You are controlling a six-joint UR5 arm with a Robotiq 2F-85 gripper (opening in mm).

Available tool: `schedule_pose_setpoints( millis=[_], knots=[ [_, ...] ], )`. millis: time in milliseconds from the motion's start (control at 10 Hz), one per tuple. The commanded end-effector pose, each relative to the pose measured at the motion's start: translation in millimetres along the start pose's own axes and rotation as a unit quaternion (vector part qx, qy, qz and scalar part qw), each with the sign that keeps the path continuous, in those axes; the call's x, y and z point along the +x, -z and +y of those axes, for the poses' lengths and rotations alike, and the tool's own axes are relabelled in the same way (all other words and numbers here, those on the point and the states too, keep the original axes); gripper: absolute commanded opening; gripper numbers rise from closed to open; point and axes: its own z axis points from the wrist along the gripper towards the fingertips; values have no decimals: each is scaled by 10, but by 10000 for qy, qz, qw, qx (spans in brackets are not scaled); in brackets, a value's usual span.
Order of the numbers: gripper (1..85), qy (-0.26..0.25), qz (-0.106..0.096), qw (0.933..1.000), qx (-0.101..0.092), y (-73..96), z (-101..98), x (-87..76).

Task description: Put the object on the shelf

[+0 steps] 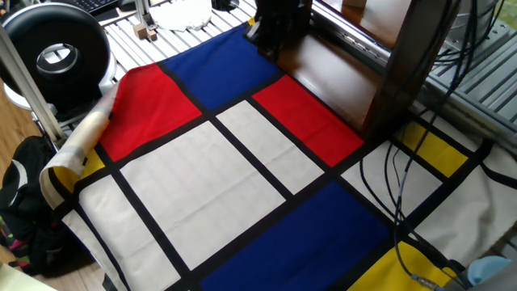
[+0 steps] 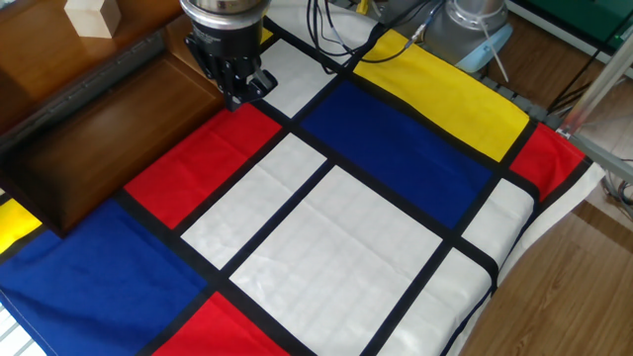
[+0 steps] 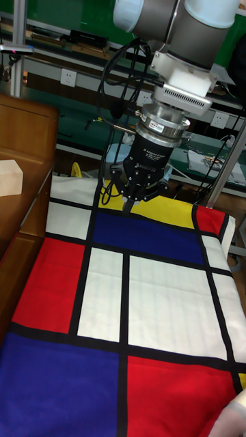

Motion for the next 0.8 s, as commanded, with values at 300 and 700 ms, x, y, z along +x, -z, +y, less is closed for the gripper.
schedule_pose_setpoints(
  millis=[300,700],
  knots=[
    [10,23,32,9999,-135,40,69,9],
    [10,99,9,9998,-151,1,17,30]
  ],
)
